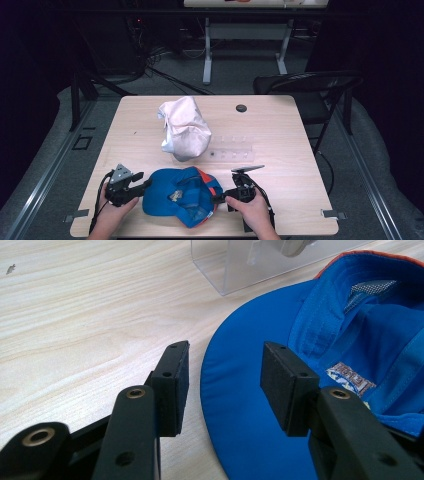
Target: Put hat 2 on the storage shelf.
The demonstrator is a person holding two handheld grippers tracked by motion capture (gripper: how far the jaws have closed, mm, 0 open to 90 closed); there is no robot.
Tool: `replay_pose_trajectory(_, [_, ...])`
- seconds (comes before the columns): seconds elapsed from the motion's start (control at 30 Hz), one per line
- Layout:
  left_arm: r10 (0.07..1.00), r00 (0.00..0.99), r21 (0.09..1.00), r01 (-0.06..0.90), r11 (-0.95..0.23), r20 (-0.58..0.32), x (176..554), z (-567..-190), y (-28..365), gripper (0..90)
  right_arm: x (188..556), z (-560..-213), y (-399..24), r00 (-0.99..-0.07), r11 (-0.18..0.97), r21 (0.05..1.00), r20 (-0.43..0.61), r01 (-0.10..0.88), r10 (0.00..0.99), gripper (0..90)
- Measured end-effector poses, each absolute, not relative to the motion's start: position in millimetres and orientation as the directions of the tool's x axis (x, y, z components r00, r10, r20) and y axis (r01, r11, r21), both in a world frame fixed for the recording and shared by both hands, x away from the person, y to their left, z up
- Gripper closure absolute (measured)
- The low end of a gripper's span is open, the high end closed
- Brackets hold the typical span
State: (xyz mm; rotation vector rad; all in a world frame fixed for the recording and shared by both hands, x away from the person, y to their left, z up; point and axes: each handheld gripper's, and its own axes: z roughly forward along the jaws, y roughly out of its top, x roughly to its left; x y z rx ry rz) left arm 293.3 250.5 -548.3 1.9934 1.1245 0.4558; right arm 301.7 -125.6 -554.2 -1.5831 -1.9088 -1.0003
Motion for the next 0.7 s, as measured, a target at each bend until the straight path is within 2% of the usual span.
replay_pose_trajectory(0.37, [0.834,0.547,0.776,0.555,-0.300,-0.069,293.2,-548.6,249.6,55.1,303.8,-546.0,-136.4,-0.216,0.051,0.239,0.741,0.970,0.636,77.8])
replay_pose_trajectory(0.4, [0.835,0.546,0.777,0.554,-0.298,-0.070,293.2,-548.5,249.8,55.1,304.3,-543.7,-139.0,-0.222,0.060,0.243,0.720,0.968,0.658,77.8])
replay_pose_trajectory(0.43, [0.836,0.543,0.777,0.557,-0.295,-0.072,293.0,-548.4,249.8,55.1,304.6,-543.6,-140.0,-0.216,0.046,0.243,0.742,0.969,0.634,77.8])
replay_pose_trajectory(0.63, [0.833,0.550,0.778,0.552,-0.300,-0.069,293.5,-548.3,249.4,55.1,306.8,-535.2,-149.5,-0.203,0.040,0.231,0.742,0.972,0.639,77.9])
replay_pose_trajectory(0.67, [0.830,0.554,0.774,0.553,-0.309,-0.064,293.6,-547.6,248.5,55.1,307.5,-530.8,-155.0,-0.210,0.069,0.224,0.701,0.972,0.681,77.9])
replay_pose_trajectory(0.7, [0.830,0.554,0.774,0.553,-0.309,-0.064,293.6,-547.6,248.5,55.1,307.5,-530.8,-155.0,-0.210,0.069,0.224,0.701,0.972,0.681,77.9])
